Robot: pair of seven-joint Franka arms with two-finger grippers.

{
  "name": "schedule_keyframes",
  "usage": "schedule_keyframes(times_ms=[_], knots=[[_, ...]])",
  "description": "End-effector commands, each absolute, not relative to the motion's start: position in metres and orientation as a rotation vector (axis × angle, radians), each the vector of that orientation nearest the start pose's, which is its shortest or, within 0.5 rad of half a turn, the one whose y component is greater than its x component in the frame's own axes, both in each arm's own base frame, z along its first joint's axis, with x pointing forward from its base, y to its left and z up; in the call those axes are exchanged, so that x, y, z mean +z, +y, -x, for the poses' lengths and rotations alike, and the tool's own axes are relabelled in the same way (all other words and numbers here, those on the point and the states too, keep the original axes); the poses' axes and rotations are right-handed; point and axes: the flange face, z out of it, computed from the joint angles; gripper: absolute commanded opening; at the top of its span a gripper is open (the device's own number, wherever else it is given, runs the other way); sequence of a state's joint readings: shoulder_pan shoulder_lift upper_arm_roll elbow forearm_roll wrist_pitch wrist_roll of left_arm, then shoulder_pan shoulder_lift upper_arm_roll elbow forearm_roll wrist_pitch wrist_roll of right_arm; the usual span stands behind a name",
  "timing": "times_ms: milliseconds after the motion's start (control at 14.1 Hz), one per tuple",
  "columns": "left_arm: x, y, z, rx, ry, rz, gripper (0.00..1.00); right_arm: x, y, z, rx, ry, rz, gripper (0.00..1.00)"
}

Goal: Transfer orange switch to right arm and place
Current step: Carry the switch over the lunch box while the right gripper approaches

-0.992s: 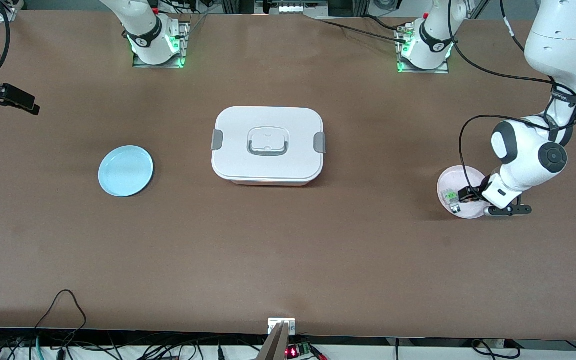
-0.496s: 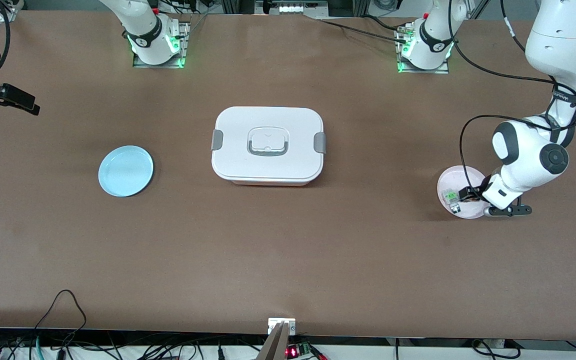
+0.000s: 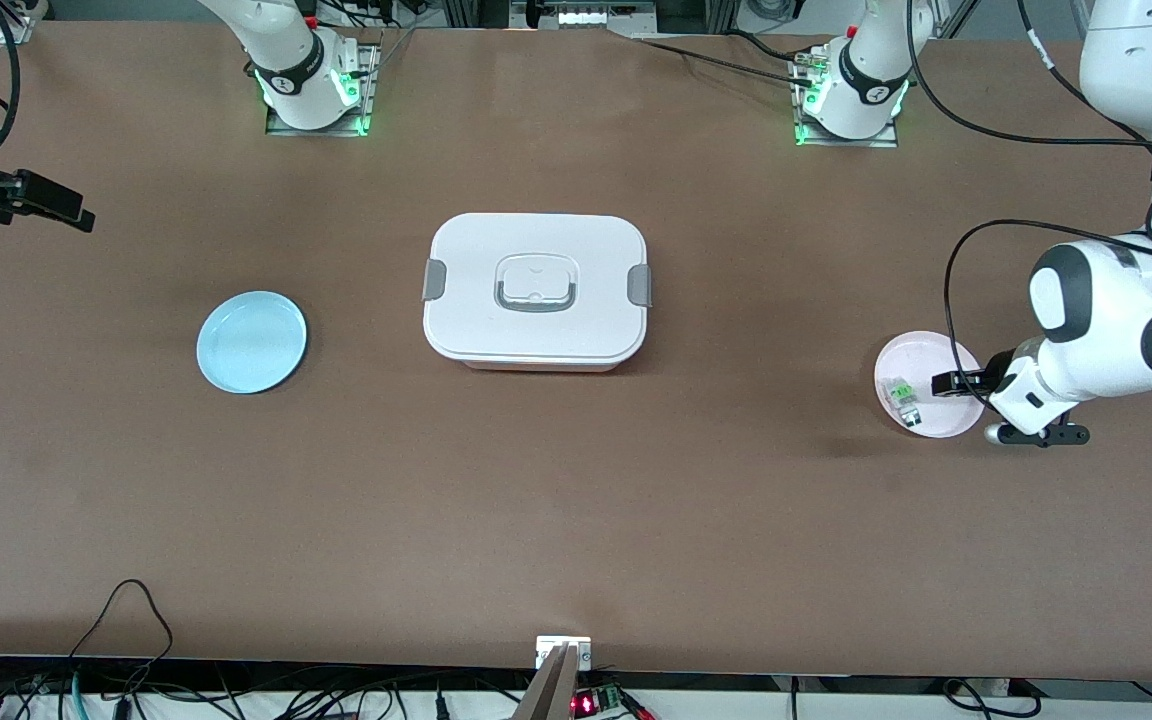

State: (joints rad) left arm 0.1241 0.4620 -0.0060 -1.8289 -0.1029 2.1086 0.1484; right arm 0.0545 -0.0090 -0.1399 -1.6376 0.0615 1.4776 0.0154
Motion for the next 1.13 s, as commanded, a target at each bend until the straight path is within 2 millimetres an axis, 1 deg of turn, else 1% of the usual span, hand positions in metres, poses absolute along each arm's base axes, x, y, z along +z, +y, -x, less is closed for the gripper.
schedule_keyframes(times_ms=[0,71,142,283,354,425,496,567,638,708,779,850,992,1063], knots=[[0.297,0.04,-0.625,0.378,0.019,3.392,0.26,0.595,-0.038,-0.535,0.254,0.148,2.939,1.0],[0.304,0.03,-0.621,0.416,0.101,3.452,0.24,0.593,-0.041,-0.534,0.269,0.165,2.876,1.0],[0.311,0.016,-0.62,0.392,0.212,3.521,0.23,0.588,-0.039,-0.535,0.287,0.169,2.826,1.0],[0.318,0.003,-0.623,0.312,0.411,3.614,0.23,0.579,-0.032,-0.541,0.308,0.169,2.773,1.0],[0.32,-0.008,-0.624,0.285,0.521,3.681,0.22,0.568,-0.025,-0.547,0.333,0.166,2.729,1.0],[0.323,-0.027,-0.623,0.259,0.642,3.77,0.22,0.561,-0.019,-0.552,0.349,0.165,2.684,1.0],[0.328,-0.041,-0.622,0.224,0.775,3.815,0.22,0.552,-0.015,-0.557,0.368,0.162,2.659,1.0],[0.338,-0.054,-0.627,0.162,0.871,3.819,0.21,0.547,-0.012,-0.56,0.378,0.163,2.629,1.0],[0.349,-0.067,-0.631,0.119,0.952,3.811,0.21,0.536,-0.007,-0.565,0.397,0.163,2.58,1.0],[0.363,-0.083,-0.636,0.053,1.003,3.846,0.22,0.526,-0.001,-0.569,0.424,0.166,2.518,1.0],[0.372,-0.094,-0.637,0.017,1.005,3.927,0.24,0.517,0.005,-0.569,0.445,0.181,2.443,1.0],[0.377,-0.104,-0.636,-0.002,1.01,4.015,0.24,0.505,0.009,-0.568,0.462,0.203,2.385,1.0],[0.383,-0.124,-0.637,-0.121,1.098,4.102,0.22,0.476,0.021,-0.574,0.503,0.244,2.221,1.0],[0.388,-0.142,-0.635,-0.183,1.185,4.13,0.21,0.461,0.029,-0.574,0.518,0.275,2.116,1.0]])
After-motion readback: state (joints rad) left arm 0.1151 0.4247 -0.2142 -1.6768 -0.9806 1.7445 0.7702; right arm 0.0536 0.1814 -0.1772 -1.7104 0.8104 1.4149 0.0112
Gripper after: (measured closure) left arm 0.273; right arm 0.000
